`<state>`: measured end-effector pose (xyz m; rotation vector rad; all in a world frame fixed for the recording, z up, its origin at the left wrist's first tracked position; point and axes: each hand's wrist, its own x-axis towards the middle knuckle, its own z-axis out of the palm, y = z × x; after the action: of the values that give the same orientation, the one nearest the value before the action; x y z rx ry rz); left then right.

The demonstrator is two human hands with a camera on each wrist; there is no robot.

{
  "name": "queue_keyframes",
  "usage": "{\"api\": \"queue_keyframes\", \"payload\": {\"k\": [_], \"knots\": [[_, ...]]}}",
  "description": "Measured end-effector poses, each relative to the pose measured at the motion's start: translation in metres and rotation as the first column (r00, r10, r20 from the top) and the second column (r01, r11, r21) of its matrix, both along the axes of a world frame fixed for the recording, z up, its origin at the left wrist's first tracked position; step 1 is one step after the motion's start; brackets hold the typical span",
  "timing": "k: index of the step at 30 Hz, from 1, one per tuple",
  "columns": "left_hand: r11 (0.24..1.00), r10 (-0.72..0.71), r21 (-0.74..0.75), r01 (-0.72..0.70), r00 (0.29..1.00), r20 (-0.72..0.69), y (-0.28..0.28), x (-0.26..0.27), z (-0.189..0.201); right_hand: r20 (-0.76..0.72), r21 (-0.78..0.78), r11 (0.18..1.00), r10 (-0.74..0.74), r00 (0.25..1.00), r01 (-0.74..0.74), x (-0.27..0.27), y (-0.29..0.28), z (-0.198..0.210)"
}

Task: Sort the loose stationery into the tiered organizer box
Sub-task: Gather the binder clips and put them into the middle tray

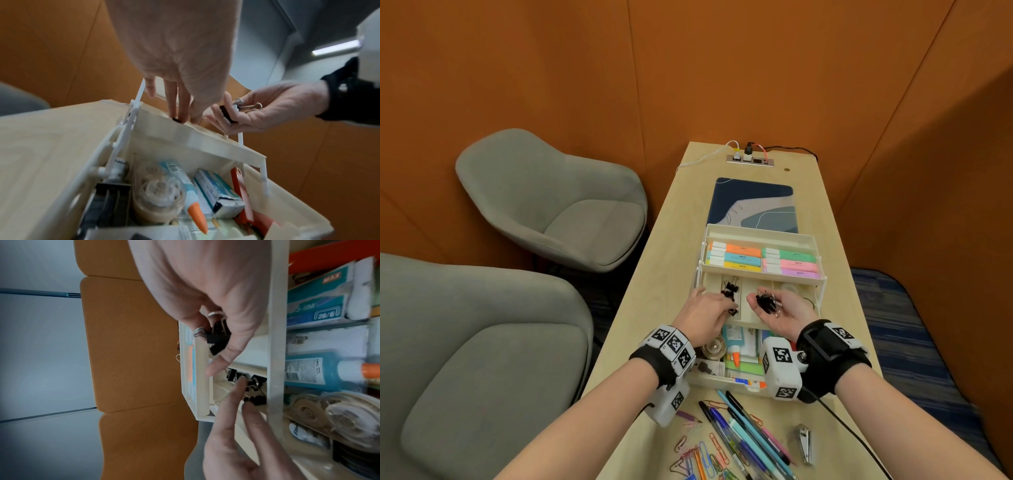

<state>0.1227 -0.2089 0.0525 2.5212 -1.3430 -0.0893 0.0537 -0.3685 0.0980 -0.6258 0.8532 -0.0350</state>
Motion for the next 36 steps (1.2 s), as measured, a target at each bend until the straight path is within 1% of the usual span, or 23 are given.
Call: {"api": "queue_keyframes", "payload": {"k": [2,3,4,7,10,12,13,15,17,18,19,21,23,24,26,28,29,30,33,36], "knots": [[0.993,0.068,-0.097,-0.067,0.998,0.003,0.004,-0.002,-0.001,0.012,0.021,1.000,-0.014,1.000,0.014,-0.001,0.000,0.001],[0.989,0.097,-0.116,-0.094,0.995,0.024,0.006,-0.004,-0.002,0.018,0.031,0.999,-0.008,1.000,0.008,-0.001,0.000,0.001],[0.989,0.107,-0.105,-0.102,0.993,0.043,0.008,-0.006,-0.002,0.021,0.038,0.999,0.003,1.000,-0.004,0.000,0.001,0.001],[0.998,0.066,0.004,-0.067,0.994,0.082,0.011,-0.010,-0.001,0.012,0.032,0.998,0.052,0.999,-0.053,0.006,0.003,0.000],[0.998,0.027,0.062,-0.033,0.996,0.089,0.007,-0.008,0.003,0.018,0.020,0.996,0.092,0.996,-0.092,0.017,0.007,-0.002],[0.993,-0.016,0.117,0.007,0.997,0.073,0.006,-0.008,0.001,0.034,-0.021,0.991,0.129,0.991,-0.129,0.024,0.011,-0.002],[0.993,-0.023,0.121,0.015,0.997,0.069,0.007,-0.008,-0.001,0.034,-0.057,0.988,0.145,0.989,-0.142,0.028,0.013,-0.002],[0.998,0.007,0.059,-0.010,0.999,0.045,0.011,-0.010,-0.005,0.006,-0.172,0.970,0.176,0.984,-0.173,0.037,0.017,-0.006],[0.994,0.082,-0.072,-0.080,0.997,0.013,0.014,-0.011,-0.009,-0.062,-0.326,0.911,0.248,0.967,-0.255,0.043,0.023,-0.007],[0.983,0.120,-0.143,-0.118,0.993,-0.001,0.014,-0.011,-0.010,-0.087,-0.375,0.883,0.270,0.959,-0.283,0.045,0.025,-0.008],[0.968,0.150,-0.199,-0.152,0.988,-0.023,0.015,-0.011,-0.009,-0.103,-0.393,0.872,0.275,0.956,-0.293,0.046,0.027,-0.007],[0.943,0.178,-0.265,-0.201,0.978,-0.108,0.014,-0.008,-0.006,-0.113,-0.428,0.852,0.281,0.953,-0.302,0.046,0.029,-0.008],[0.935,0.174,-0.271,-0.229,0.962,-0.212,0.010,-0.005,0.000,-0.103,-0.449,0.841,0.286,0.953,-0.301,0.045,0.030,-0.009],[0.940,0.167,-0.256,-0.227,0.958,-0.234,0.007,-0.003,0.001,-0.091,-0.454,0.842,0.282,0.955,-0.292,0.043,0.029,-0.010],[0.956,0.154,-0.216,-0.199,0.966,-0.207,0.001,-0.001,0.000,-0.068,-0.436,0.863,0.253,0.965,-0.256,0.040,0.028,-0.012],[0.966,0.153,-0.185,-0.181,0.976,-0.156,-0.001,0.001,-0.004,-0.090,-0.467,0.843,0.254,0.963,-0.266,0.036,0.026,-0.014],[0.970,0.149,-0.176,-0.170,0.980,-0.130,-0.002,0.001,-0.006,-0.120,-0.509,0.811,0.265,0.957,-0.288,0.035,0.026,-0.016],[0.973,0.140,-0.170,-0.156,0.985,-0.101,-0.002,0.001,-0.008,-0.156,-0.565,0.761,0.281,0.947,-0.318,0.036,0.025,-0.020],[0.977,0.112,-0.177,-0.117,0.993,-0.037,0.000,-0.001,-0.010,-0.271,-0.727,0.555,0.309,0.912,-0.404,0.038,0.029,-0.022],[0.973,0.117,-0.197,-0.123,0.992,-0.039,0.004,-0.002,-0.012,-0.349,-0.817,0.358,0.316,0.882,-0.451,0.038,0.031,-0.024]]}}
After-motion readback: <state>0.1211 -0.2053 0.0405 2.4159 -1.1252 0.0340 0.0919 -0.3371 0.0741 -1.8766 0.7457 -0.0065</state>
